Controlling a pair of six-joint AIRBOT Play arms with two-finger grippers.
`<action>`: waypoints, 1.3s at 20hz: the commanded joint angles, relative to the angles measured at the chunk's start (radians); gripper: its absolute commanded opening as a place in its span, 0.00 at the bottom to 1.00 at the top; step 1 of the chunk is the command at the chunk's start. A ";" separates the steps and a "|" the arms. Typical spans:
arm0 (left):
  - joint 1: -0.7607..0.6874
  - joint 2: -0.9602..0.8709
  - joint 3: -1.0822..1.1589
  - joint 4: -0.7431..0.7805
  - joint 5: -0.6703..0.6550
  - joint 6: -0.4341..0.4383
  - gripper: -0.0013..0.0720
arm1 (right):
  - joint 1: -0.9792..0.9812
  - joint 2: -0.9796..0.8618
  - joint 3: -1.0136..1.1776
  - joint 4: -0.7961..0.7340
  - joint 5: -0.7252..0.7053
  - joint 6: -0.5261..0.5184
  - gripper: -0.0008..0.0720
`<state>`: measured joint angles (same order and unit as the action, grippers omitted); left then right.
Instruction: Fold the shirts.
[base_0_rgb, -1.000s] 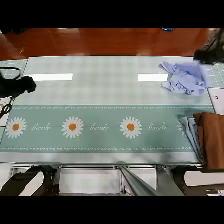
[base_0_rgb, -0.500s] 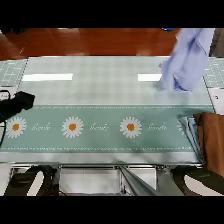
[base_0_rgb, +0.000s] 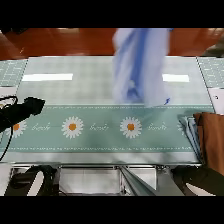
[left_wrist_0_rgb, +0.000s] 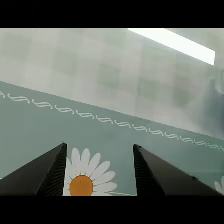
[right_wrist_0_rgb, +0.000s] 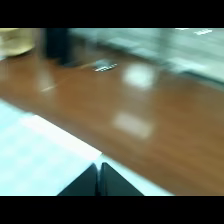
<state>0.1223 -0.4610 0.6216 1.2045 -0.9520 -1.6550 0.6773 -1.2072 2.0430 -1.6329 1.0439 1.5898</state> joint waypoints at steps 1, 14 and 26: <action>0.000 0.001 -0.002 -0.013 -0.002 0.014 0.71 | 0.171 -0.071 -0.015 0.000 -0.002 0.055 0.04; 0.000 0.001 -0.002 -0.012 -0.002 0.045 0.71 | 0.156 -0.544 -0.014 0.181 0.066 0.175 0.58; 0.047 -0.303 -0.215 -0.453 -0.217 0.347 0.71 | -0.724 0.113 -0.948 0.240 0.032 0.212 0.57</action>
<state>0.1940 -0.6392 0.5018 0.9749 -1.1172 -1.4639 0.1524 -1.2766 1.4574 -1.5509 1.2526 1.8034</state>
